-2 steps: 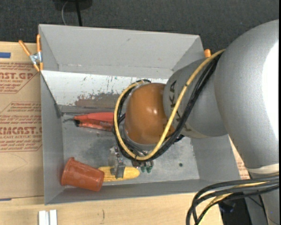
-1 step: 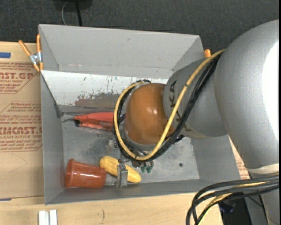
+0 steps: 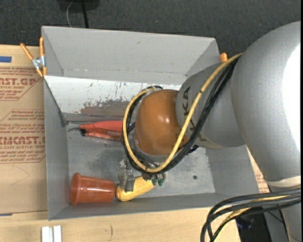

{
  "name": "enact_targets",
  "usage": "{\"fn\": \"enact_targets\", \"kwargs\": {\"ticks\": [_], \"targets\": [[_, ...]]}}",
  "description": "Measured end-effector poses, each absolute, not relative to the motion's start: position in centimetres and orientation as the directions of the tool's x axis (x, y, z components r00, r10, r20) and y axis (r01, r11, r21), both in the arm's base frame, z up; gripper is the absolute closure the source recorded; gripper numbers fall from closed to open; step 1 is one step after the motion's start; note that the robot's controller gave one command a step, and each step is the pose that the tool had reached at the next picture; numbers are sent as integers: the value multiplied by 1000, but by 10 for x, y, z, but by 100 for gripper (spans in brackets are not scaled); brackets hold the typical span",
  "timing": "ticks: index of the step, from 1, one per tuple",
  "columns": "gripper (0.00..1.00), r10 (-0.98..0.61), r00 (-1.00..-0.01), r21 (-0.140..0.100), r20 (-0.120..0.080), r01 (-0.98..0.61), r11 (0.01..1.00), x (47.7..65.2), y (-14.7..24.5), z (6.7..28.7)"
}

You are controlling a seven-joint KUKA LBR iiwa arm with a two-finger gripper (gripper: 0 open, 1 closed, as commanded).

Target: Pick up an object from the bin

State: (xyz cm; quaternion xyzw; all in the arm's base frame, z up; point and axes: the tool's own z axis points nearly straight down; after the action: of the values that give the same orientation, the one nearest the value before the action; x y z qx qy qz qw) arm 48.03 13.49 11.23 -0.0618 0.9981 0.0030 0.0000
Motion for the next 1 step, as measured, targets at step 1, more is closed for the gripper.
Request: {"fn": "enact_targets", "kwargs": {"ticks": [1], "targets": [[0, -123, -992, 6, 0, -123, 992, 480, 135, 112]]}}
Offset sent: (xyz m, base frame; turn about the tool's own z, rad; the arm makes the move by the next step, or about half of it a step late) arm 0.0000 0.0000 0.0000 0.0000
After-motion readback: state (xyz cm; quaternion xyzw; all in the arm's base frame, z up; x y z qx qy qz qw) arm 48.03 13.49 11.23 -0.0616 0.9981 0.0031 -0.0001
